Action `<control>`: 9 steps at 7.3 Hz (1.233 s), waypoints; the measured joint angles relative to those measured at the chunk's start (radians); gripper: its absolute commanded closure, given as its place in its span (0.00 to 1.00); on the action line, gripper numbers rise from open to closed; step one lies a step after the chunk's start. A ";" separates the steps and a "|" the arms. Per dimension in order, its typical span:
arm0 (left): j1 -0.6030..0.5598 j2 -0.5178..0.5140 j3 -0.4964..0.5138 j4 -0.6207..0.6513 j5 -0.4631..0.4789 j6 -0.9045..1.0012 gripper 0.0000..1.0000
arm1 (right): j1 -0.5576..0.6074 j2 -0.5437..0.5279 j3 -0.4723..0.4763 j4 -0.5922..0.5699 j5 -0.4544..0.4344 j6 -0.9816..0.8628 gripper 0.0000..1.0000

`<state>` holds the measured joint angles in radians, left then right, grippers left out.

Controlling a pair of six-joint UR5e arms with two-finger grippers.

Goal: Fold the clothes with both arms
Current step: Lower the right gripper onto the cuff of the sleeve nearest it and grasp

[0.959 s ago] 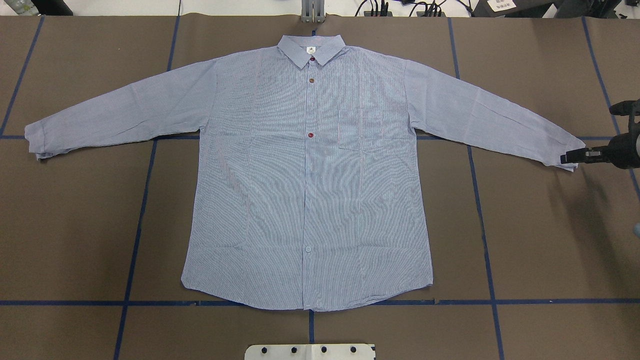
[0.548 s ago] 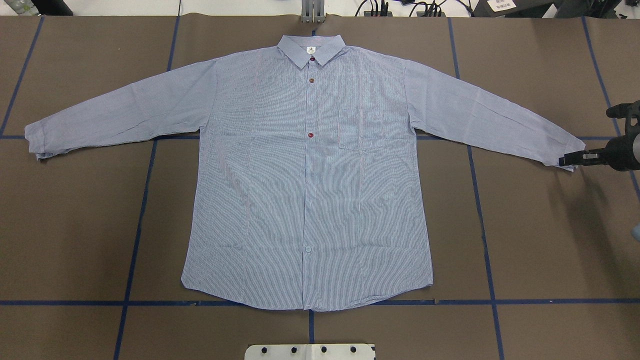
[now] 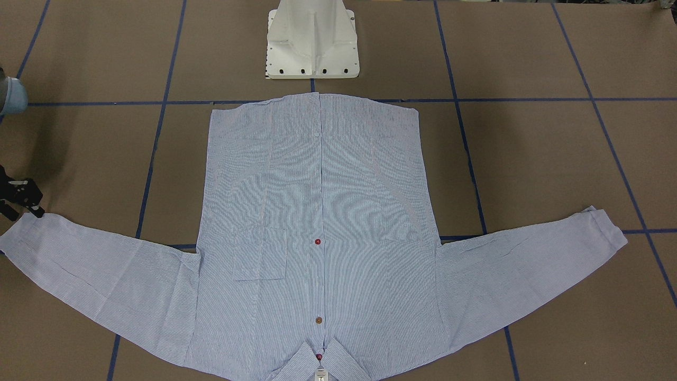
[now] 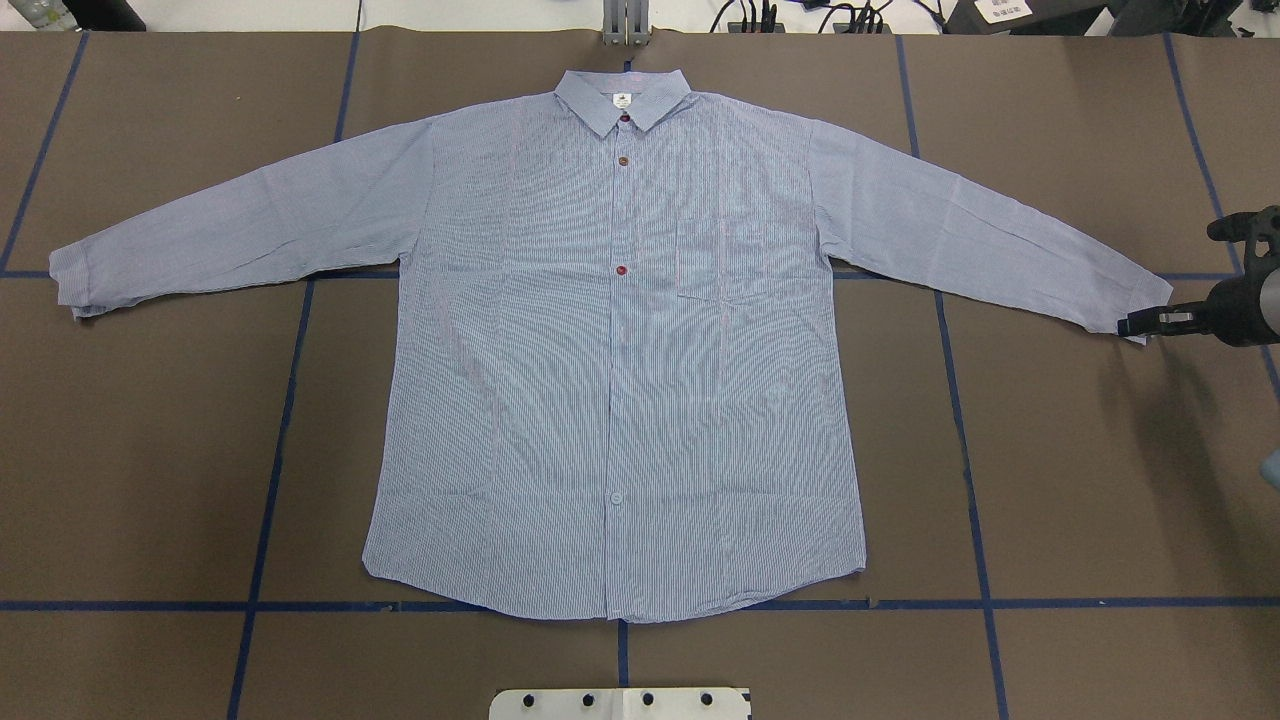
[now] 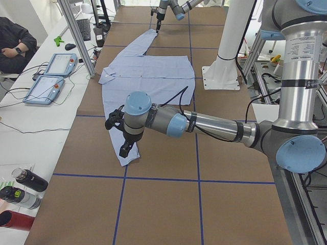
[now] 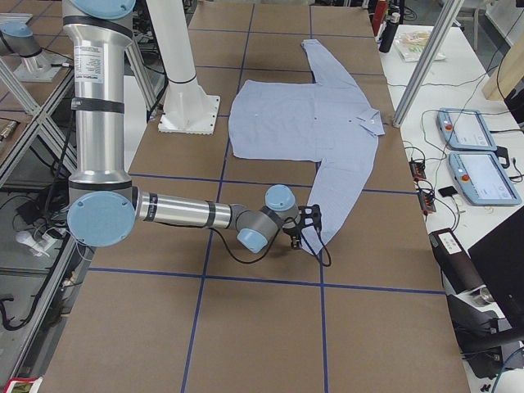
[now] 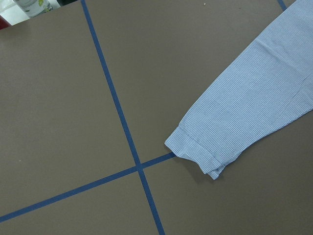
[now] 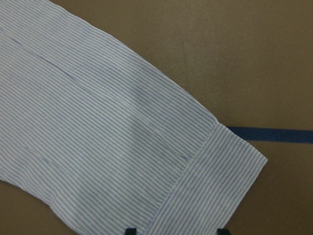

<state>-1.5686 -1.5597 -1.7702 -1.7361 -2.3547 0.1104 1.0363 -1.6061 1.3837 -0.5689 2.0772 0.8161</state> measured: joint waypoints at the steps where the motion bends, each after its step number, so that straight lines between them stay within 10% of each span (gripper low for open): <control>1: 0.000 0.000 0.001 0.000 0.000 0.000 0.00 | -0.001 0.000 0.000 0.000 0.000 0.000 0.71; 3: 0.001 0.000 0.001 0.000 0.000 0.000 0.00 | -0.002 -0.002 0.000 0.000 0.000 0.000 1.00; 9: -0.001 0.001 -0.001 0.001 0.000 -0.001 0.00 | 0.000 0.025 0.115 -0.132 0.015 0.000 1.00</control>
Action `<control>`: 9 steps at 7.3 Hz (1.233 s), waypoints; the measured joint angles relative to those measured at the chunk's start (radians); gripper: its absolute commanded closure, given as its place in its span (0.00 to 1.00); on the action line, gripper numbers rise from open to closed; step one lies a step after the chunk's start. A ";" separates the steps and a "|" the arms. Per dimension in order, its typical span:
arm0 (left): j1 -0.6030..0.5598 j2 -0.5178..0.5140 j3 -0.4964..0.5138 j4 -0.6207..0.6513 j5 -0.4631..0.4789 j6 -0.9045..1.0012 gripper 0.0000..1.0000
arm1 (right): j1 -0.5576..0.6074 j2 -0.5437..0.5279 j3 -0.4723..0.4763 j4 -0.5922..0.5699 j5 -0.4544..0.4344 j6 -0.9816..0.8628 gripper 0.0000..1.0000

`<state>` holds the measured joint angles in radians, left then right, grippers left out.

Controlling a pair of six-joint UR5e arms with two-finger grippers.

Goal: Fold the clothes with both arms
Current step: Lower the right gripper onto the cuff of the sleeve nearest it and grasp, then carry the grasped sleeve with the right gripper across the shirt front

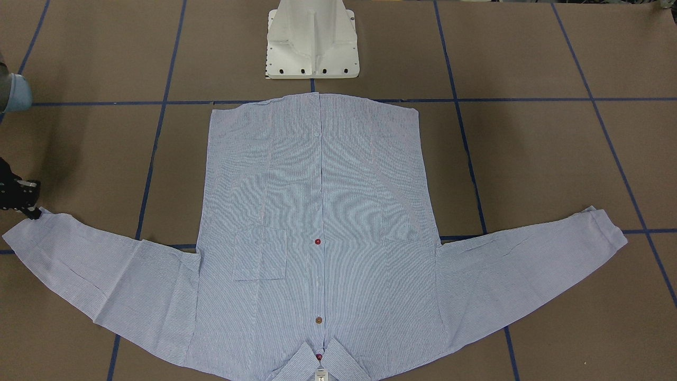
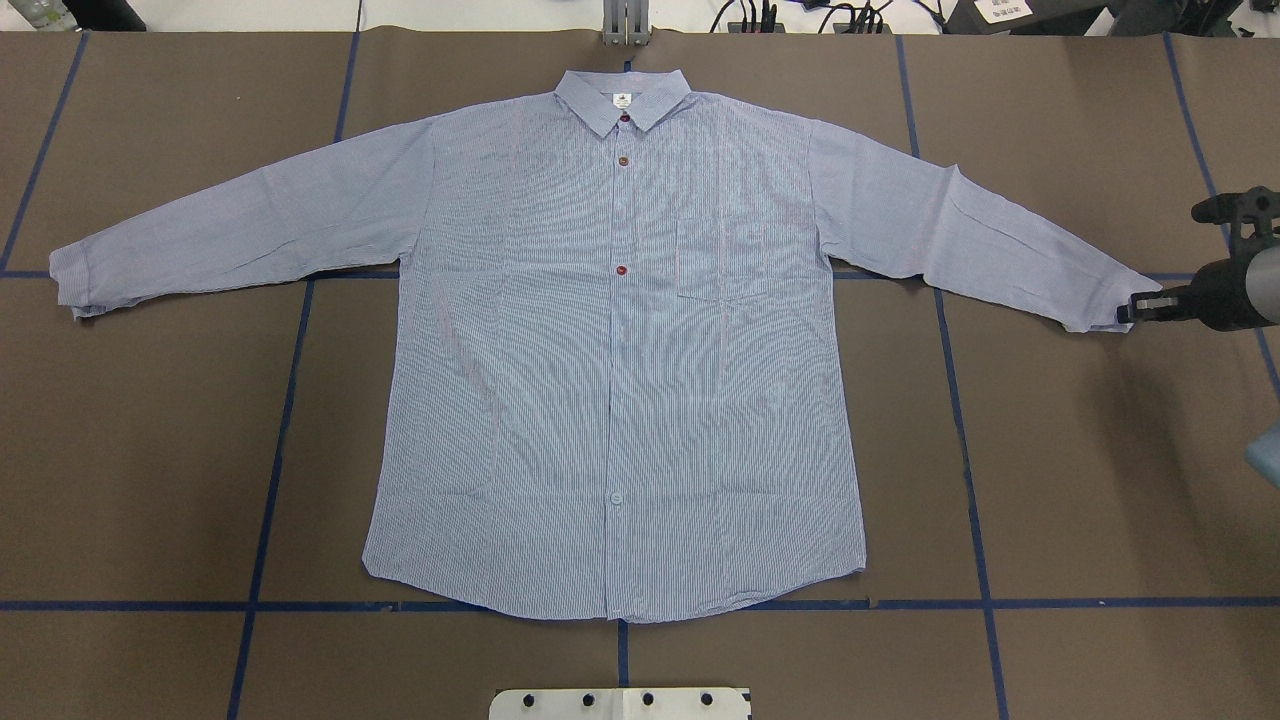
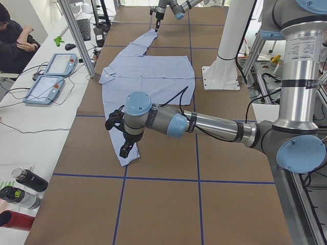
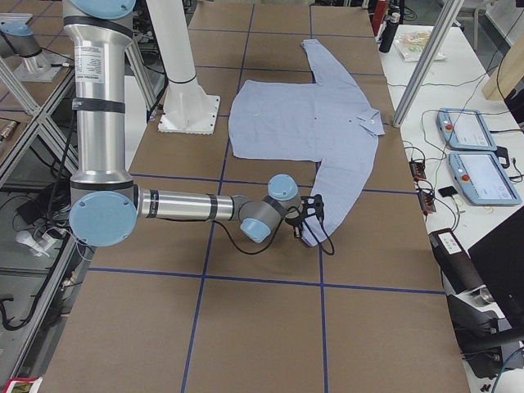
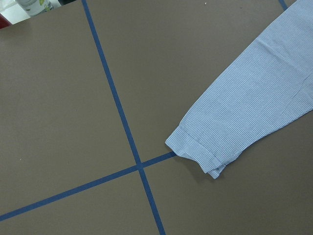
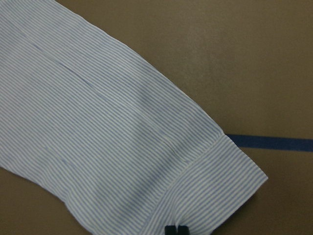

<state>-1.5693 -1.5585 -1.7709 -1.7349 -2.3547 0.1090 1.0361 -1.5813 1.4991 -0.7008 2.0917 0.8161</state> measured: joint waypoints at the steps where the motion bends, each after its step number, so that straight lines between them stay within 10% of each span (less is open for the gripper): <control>1: 0.000 0.000 0.000 0.000 0.000 -0.001 0.00 | 0.000 0.040 0.082 -0.139 -0.001 0.000 1.00; 5: 0.000 0.000 0.000 0.000 0.000 -0.005 0.00 | -0.058 0.457 0.236 -0.748 -0.040 0.087 1.00; 9: 0.000 0.000 0.002 0.000 0.000 -0.005 0.00 | -0.243 0.844 0.010 -0.680 -0.285 0.299 1.00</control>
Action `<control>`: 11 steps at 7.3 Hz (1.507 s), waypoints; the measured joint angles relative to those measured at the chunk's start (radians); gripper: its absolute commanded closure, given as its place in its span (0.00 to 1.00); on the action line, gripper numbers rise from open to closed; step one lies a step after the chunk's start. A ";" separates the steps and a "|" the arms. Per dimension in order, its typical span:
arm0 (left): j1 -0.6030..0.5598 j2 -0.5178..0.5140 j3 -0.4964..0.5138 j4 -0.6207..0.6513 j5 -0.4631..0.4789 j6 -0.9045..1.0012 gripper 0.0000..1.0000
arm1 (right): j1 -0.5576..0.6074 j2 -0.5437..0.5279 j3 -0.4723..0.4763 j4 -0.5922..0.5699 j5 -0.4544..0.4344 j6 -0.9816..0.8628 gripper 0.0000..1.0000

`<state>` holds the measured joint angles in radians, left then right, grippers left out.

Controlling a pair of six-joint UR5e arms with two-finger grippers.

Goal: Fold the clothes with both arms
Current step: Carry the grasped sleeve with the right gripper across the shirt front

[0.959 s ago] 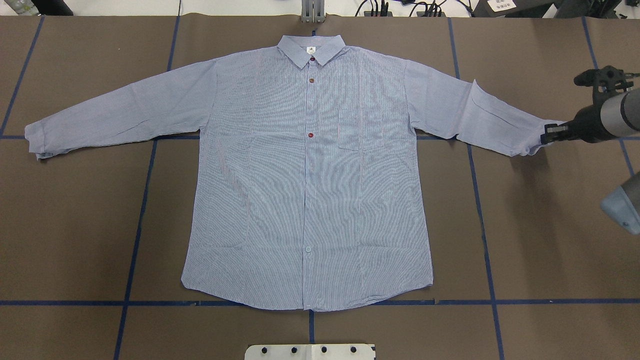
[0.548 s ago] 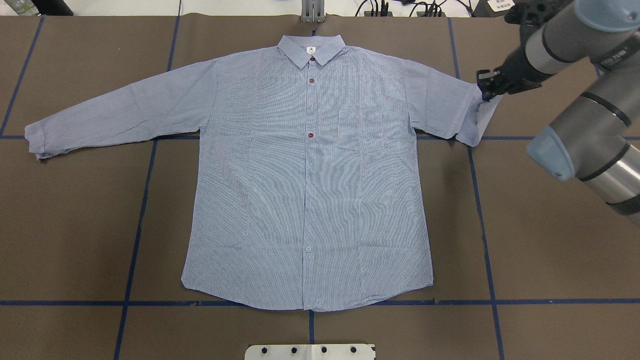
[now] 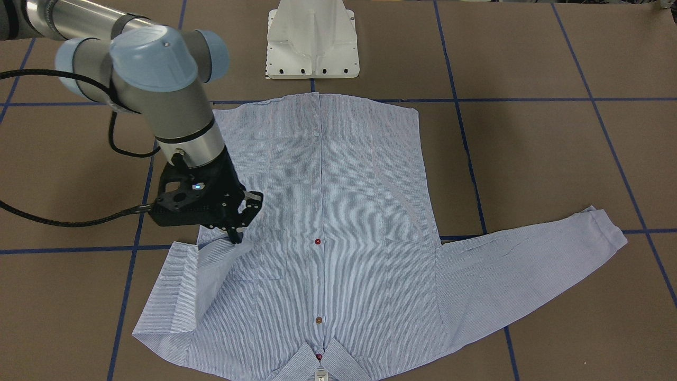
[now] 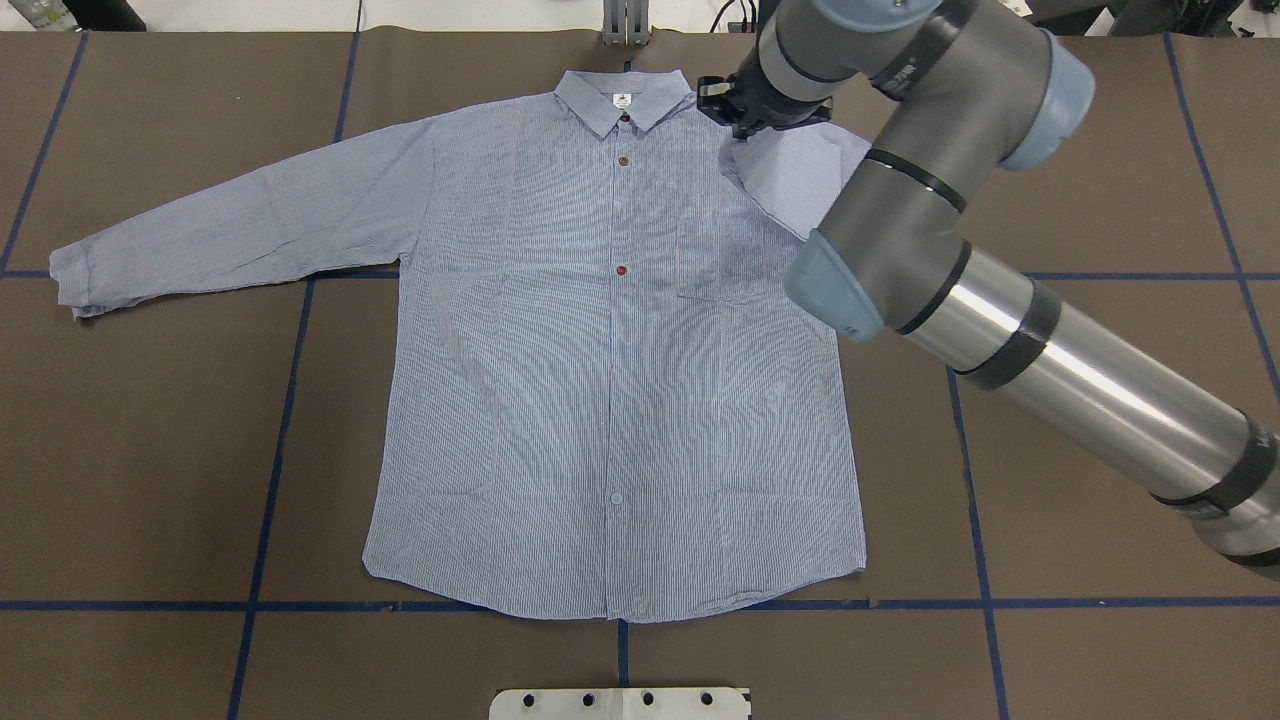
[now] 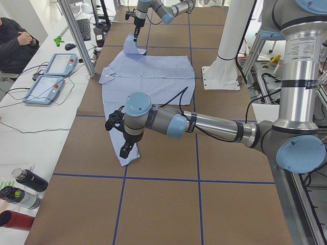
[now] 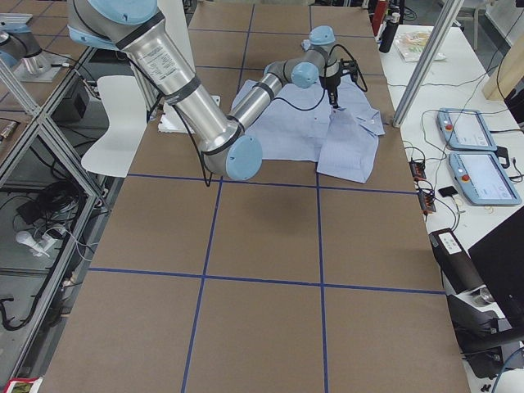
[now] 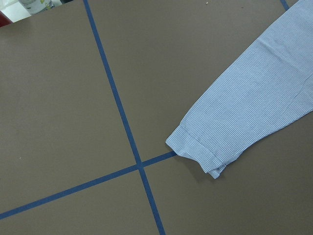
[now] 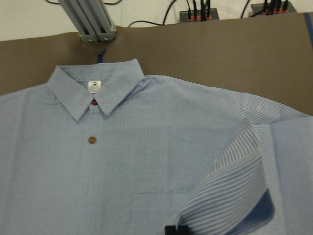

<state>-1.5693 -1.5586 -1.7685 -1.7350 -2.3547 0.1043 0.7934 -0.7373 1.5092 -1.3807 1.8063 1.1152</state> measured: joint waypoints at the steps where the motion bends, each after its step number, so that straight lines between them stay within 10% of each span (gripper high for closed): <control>1: 0.000 0.000 0.002 0.000 0.000 0.000 0.00 | -0.044 0.083 -0.093 0.053 -0.061 0.039 1.00; 6: 0.000 0.000 0.003 0.000 -0.001 0.002 0.00 | -0.227 0.288 -0.357 0.090 -0.316 0.080 1.00; 7: 0.000 0.000 0.004 0.000 -0.001 0.002 0.00 | -0.258 0.321 -0.409 0.090 -0.352 0.077 0.39; 8: 0.000 0.000 0.004 0.000 0.000 0.002 0.00 | -0.276 0.365 -0.472 0.090 -0.367 0.079 0.02; 11: 0.001 -0.003 0.011 0.000 -0.004 0.001 0.00 | -0.284 0.478 -0.571 0.045 -0.365 0.107 0.00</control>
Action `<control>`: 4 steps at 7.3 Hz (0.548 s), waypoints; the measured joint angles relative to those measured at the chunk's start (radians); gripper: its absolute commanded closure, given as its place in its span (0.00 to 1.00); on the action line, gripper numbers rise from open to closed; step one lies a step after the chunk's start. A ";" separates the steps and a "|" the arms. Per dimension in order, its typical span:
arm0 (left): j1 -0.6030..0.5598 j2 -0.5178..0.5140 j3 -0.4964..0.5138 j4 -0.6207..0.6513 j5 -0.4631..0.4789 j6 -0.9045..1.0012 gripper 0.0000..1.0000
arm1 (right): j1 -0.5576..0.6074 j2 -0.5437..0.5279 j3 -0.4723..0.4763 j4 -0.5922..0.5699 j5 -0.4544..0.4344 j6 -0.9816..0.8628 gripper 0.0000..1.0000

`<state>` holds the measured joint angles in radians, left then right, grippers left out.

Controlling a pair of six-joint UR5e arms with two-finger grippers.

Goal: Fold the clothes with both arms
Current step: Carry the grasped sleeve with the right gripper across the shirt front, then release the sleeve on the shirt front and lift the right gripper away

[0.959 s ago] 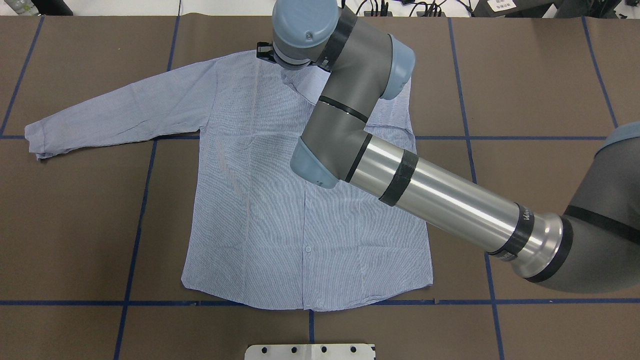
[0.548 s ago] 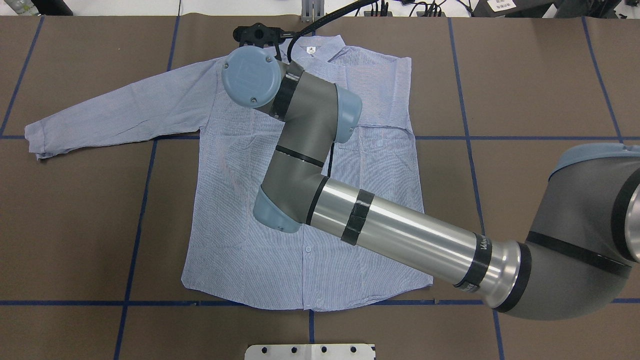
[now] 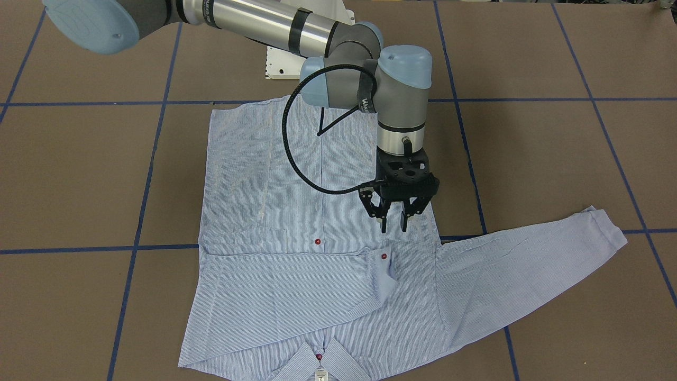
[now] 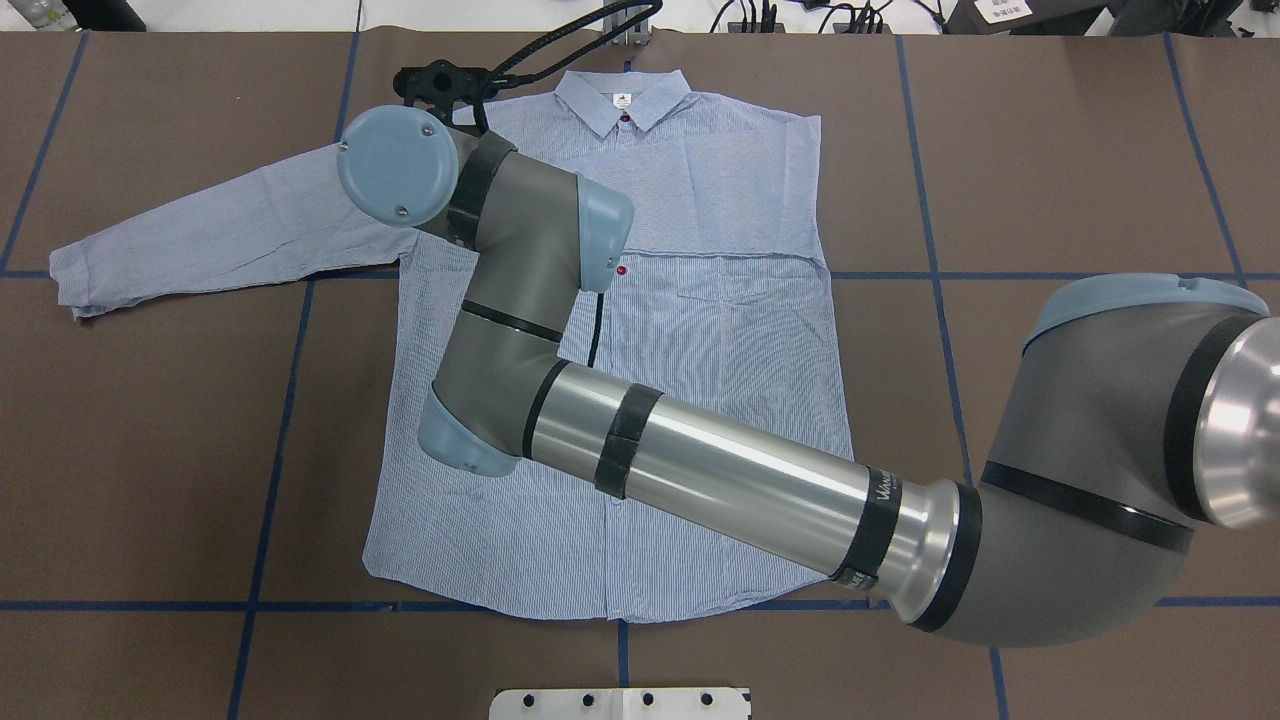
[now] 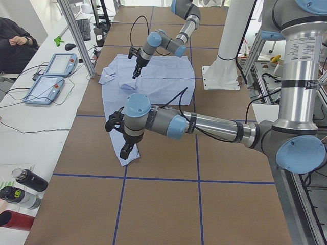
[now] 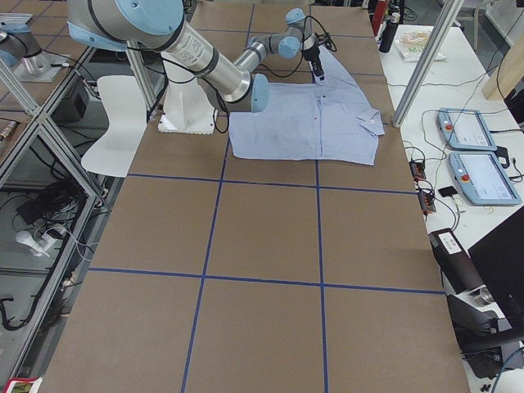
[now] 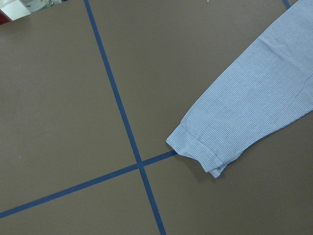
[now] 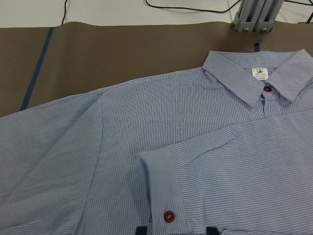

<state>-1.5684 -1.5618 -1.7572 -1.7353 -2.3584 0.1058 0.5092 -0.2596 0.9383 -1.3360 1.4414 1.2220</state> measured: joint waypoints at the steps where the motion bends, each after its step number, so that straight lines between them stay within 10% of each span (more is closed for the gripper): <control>1: 0.000 -0.006 0.012 -0.001 -0.024 -0.001 0.00 | 0.010 0.039 -0.007 -0.054 0.030 0.015 0.00; 4: 0.002 -0.015 0.030 -0.114 -0.111 -0.041 0.00 | 0.153 -0.011 0.112 -0.206 0.290 -0.016 0.00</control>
<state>-1.5666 -1.5769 -1.7268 -1.8498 -2.4695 0.0651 0.6625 -0.2707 1.0498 -1.5415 1.7312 1.2061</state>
